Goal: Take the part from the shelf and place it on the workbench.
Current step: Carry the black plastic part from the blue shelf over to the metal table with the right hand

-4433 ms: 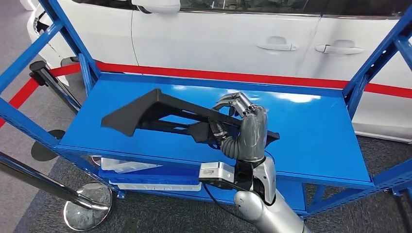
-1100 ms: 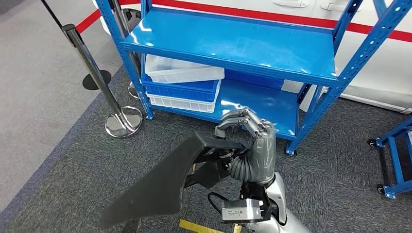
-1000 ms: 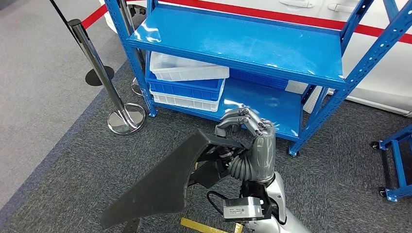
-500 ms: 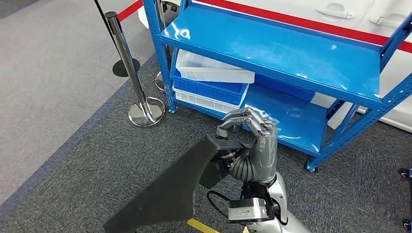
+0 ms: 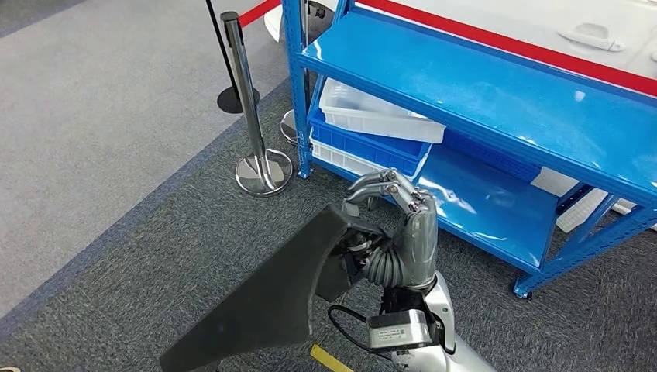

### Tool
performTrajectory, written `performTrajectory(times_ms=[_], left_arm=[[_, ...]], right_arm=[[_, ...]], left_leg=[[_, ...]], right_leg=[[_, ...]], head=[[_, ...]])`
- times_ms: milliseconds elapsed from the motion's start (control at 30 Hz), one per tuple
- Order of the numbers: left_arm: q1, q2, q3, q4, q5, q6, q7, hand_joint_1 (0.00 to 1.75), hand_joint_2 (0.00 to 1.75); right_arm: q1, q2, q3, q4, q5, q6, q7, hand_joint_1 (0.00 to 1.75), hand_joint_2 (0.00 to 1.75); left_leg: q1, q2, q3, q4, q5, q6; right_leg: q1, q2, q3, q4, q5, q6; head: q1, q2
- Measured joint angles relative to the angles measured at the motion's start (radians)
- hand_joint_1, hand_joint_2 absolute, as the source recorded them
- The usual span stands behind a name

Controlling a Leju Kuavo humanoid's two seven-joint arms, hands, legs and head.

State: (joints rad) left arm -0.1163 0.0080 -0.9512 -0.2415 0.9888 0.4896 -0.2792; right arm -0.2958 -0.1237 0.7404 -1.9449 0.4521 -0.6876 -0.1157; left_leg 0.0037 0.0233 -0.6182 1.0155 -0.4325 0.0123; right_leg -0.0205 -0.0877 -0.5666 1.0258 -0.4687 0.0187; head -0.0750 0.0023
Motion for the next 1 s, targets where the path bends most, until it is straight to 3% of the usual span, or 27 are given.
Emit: performTrajectory(times_ms=[67,100,167,200,233,267,300,367,433,467,500,567,633,667,733,767,833,900,967,1000], left_arm=[[0.003,-0.001,0.000,0.000,0.001,0.001,-0.002,0.00,1.75],[0.003,-0.002,0.000,0.000,0.002,0.002,-0.002,0.00,1.75],[0.000,-0.002,0.000,0.000,0.001,0.003,-0.003,0.00,1.75],[0.000,-0.002,0.000,0.000,0.001,0.003,-0.003,0.00,1.75],[0.000,-0.002,-0.001,0.000,0.000,0.003,-0.003,0.00,1.75],[0.000,-0.002,-0.001,0.000,0.000,0.003,-0.003,0.00,1.75],[0.001,-0.003,-0.001,0.000,-0.001,0.003,-0.003,0.00,1.75],[0.001,-0.004,-0.001,0.000,-0.001,0.002,-0.003,0.00,1.75],[0.000,-0.005,-0.001,0.000,-0.001,0.003,-0.003,0.00,1.75],[0.000,-0.005,-0.001,0.000,-0.001,0.003,-0.004,0.00,1.75],[0.002,-0.004,-0.001,0.000,-0.001,0.003,-0.004,0.00,1.75],[0.006,-0.002,-0.001,0.000,-0.001,0.004,-0.004,0.00,1.75],[0.006,-0.002,-0.001,0.000,-0.001,0.004,-0.004,0.00,1.75],[0.004,-0.002,-0.001,0.000,-0.001,0.004,-0.004,0.00,1.75],[0.002,-0.003,-0.002,0.000,-0.002,0.004,-0.004,0.00,1.75],[0.003,-0.002,-0.003,0.000,-0.001,0.004,-0.004,0.00,1.75],[0.005,-0.002,-0.004,0.000,-0.001,0.005,-0.004,0.00,1.75],[0.003,-0.001,-0.004,0.000,-0.001,0.005,-0.004,0.00,1.75],[0.001,0.000,-0.004,0.000,-0.001,0.005,-0.004,0.00,1.75],[0.002,0.000,-0.004,0.000,-0.001,0.006,-0.004,0.00,1.75]], right_arm=[[0.000,0.000,0.000,-0.001,-0.029,0.000,-0.013,1.75,1.75],[0.000,0.000,0.000,-0.002,-0.044,0.000,-0.020,1.75,1.75],[0.003,0.000,0.000,-0.005,-0.072,0.001,-0.031,1.75,1.75],[0.005,-0.001,0.000,-0.005,-0.082,0.002,-0.035,1.75,1.75],[0.006,-0.001,0.000,-0.005,-0.088,0.002,-0.038,1.75,1.75],[0.006,-0.001,0.000,-0.005,-0.092,0.003,-0.040,1.75,1.75],[0.006,-0.001,0.000,-0.005,-0.094,0.003,-0.040,1.75,1.75],[0.006,-0.001,0.000,-0.005,-0.099,0.004,-0.042,1.75,1.75],[0.007,-0.001,0.000,-0.006,-0.106,0.008,-0.046,1.75,1.75],[0.007,-0.001,0.000,-0.007,-0.110,0.011,-0.050,1.75,1.75],[0.007,-0.001,0.000,-0.007,-0.113,0.013,-0.052,1.75,1.75],[0.006,0.000,0.000,-0.008,-0.116,0.018,-0.056,1.75,1.75],[0.006,0.000,0.000,-0.008,-0.117,0.020,-0.057,1.75,1.75],[0.006,0.000,0.000,-0.008,-0.117,0.020,-0.057,1.75,1.75],[0.008,0.000,0.000,-0.008,-0.119,0.020,-0.057,1.75,1.75],[0.008,0.000,0.000,-0.008,-0.122,0.020,-0.057,1.75,1.75],[0.008,0.000,0.000,-0.008,-0.128,0.022,-0.059,1.75,1.75],[0.008,0.000,0.000,-0.008,-0.137,0.024,-0.062,1.75,1.75],[0.008,0.000,0.000,-0.008,-0.154,0.025,-0.070,1.75,1.75],[0.008,0.000,0.000,-0.008,-0.168,0.025,-0.076,1.75,1.75]], left_leg=[[0.004,-0.015,0.007,-0.010,0.005,0.013],[0.006,-0.022,0.010,-0.015,0.008,0.021],[0.002,-0.039,0.010,-0.015,0.008,0.030],[0.000,-0.049,0.010,-0.014,0.008,0.032],[-0.003,-0.061,0.009,-0.012,0.008,0.032],[-0.004,-0.074,0.009,-0.010,0.007,0.033],[-0.006,-0.086,0.009,-0.007,0.007,0.032],[-0.007,-0.110,0.004,0.005,0.003,0.028],[-0.005,-0.131,-0.007,0.015,0.001,0.020],[-0.003,-0.141,-0.012,0.017,0.002,0.014],[0.000,-0.151,-0.016,0.015,0.005,0.009],[-0.002,-0.125,-0.025,0.031,-0.006,-0.004],[-0.001,-0.067,-0.062,0.108,-0.049,-0.017],[0.002,-0.050,-0.092,0.167,-0.077,-0.023],[0.010,-0.037,-0.137,0.257,-0.106,-0.033],[0.012,-0.034,-0.137,0.259,-0.096,-0.035],[0.014,-0.019,-0.083,0.160,-0.039,-0.034],[0.005,0.015,-0.019,0.041,-0.001,-0.022],[-0.005,0.028,-0.002,0.003,0.000,-0.009],[-0.006,0.019,-0.003,0.001,0.002,-0.003]], right_leg=[[-0.002,0.026,-0.005,0.022,-0.021,0.008],[-0.004,0.047,-0.022,0.061,-0.046,0.009],[-0.001,0.076,-0.082,0.189,-0.109,0.005],[0.000,0.080,-0.112,0.248,-0.128,0.003],[0.002,0.081,-0.129,0.278,-0.128,0.001],[0.003,0.084,-0.129,0.269,-0.109,-0.002],[0.003,0.089,-0.110,0.224,-0.074,-0.006],[0.002,0.132,-0.055,0.094,-0.013,-0.015],[0.001,0.168,-0.025,0.028,0.003,-0.016],[0.001,0.169,-0.023,0.023,0.001,-0.016],[0.002,0.159,-0.021,0.022,0.003,-0.017],[-0.002,0.136,-0.016,0.014,0.007,-0.025],[-0.005,0.110,-0.011,0.008,0.008,-0.031],[-0.004,0.096,-0.011,0.008,0.007,-0.033],[-0.004,0.069,-0.010,0.008,0.005,-0.034],[-0.004,0.057,-0.009,0.008,0.003,-0.033],[-0.005,0.036,-0.005,0.008,-0.001,-0.029],[-0.002,0.019,0.001,0.007,-0.005,-0.022],[0.001,0.004,0.005,0.002,-0.006,-0.013],[0.001,-0.003,0.008,-0.001,-0.007,-0.008]], head=[[0.003,0.000],[0.005,0.000],[0.008,0.000],[0.009,0.000],[0.009,0.000],[0.009,0.000],[0.009,0.000],[0.010,0.000],[0.011,0.000],[0.011,0.000],[0.012,0.000],[0.009,0.000],[0.003,0.000],[0.000,0.000],[0.000,0.000],[-0.001,0.000],[-0.001,0.000],[0.000,0.000],[0.000,0.000],[0.000,0.000]])
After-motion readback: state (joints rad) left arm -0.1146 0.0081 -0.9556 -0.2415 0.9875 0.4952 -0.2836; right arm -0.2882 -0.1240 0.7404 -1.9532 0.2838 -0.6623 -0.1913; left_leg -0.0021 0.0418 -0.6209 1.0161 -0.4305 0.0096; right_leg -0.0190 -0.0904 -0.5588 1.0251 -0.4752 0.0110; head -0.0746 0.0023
